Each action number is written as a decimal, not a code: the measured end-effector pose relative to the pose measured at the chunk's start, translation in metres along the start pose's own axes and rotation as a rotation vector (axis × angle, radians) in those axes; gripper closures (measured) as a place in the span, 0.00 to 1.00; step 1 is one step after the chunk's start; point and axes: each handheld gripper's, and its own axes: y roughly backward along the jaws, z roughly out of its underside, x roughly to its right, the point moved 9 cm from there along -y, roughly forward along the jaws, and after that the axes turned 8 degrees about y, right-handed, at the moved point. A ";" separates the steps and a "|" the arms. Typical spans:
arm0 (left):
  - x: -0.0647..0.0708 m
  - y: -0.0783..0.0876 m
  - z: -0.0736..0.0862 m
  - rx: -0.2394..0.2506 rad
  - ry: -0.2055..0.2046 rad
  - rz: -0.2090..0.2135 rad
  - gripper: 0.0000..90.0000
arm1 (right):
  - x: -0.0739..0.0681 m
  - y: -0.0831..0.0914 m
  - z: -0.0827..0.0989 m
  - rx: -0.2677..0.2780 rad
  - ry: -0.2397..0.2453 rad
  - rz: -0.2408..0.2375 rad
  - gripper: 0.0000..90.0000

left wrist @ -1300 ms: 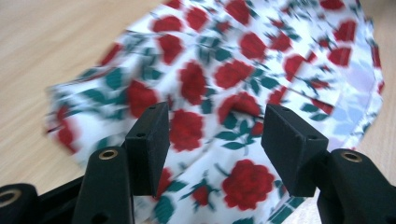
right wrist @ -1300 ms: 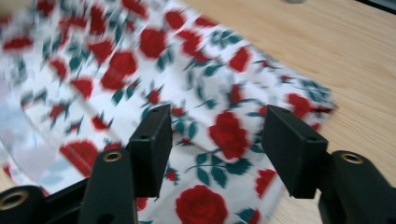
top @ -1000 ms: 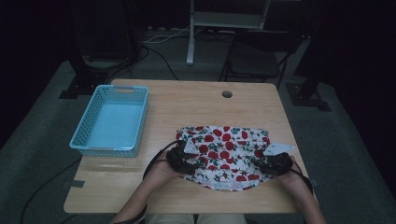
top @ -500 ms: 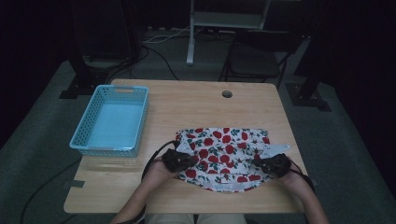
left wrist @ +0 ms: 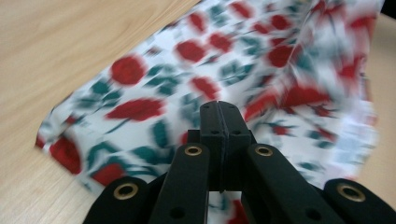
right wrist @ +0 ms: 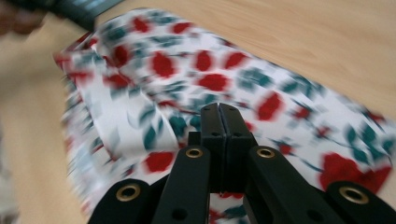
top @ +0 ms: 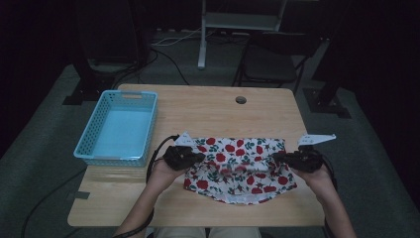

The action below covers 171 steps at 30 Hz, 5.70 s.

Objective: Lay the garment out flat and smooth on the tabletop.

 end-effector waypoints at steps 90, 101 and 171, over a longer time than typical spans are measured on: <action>0.048 -0.014 0.068 -0.067 0.014 -0.074 0.41 | -0.021 -0.041 0.070 -0.093 0.059 0.301 0.32; 0.073 -0.010 0.082 -0.065 -0.035 -0.045 0.41 | -0.033 -0.027 0.083 -0.092 0.067 0.291 0.29; 0.041 0.033 0.082 0.284 0.061 -0.057 0.21 | 0.089 -0.052 -0.033 -0.105 -0.103 0.371 0.95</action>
